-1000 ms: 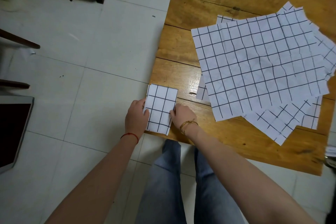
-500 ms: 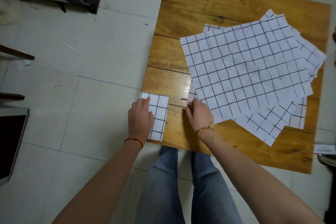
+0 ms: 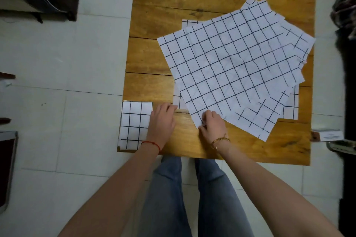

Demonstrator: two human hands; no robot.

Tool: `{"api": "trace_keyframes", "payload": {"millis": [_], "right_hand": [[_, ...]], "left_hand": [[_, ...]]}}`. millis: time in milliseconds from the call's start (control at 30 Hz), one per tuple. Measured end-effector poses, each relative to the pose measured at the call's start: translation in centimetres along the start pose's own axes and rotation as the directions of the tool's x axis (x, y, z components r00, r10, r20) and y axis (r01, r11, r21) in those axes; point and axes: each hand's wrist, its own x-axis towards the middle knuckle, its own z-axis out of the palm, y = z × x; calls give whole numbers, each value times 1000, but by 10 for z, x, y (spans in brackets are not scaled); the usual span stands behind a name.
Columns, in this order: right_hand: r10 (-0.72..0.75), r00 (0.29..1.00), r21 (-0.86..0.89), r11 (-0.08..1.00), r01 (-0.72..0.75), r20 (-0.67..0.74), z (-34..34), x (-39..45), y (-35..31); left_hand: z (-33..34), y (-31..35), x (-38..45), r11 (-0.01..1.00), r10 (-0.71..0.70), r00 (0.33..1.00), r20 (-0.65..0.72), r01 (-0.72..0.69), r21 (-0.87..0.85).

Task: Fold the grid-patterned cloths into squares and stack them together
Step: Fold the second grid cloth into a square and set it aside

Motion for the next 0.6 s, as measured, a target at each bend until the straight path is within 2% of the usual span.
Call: {"api": "trace_keyframes", "payload": {"millis": [133,300,467,600], "right_hand": [[-18,999,30,999,17,28,-5,7,6],[-94,995,230,968,98,-29,-27,5,13],[-110,989,411,901,140,-98,-67,-5,22],[-112,979,448,877,177,-168,-104,-15,25]], "left_hand": [[6,16,3,1000,25,999,33,-26,6],[4,38,15,995,95,994,61,-97,26],[-15,70,32,995,101,995,-11,-101,-17],[-41,99,42,993,121,993,-16,-121,-5]]}}
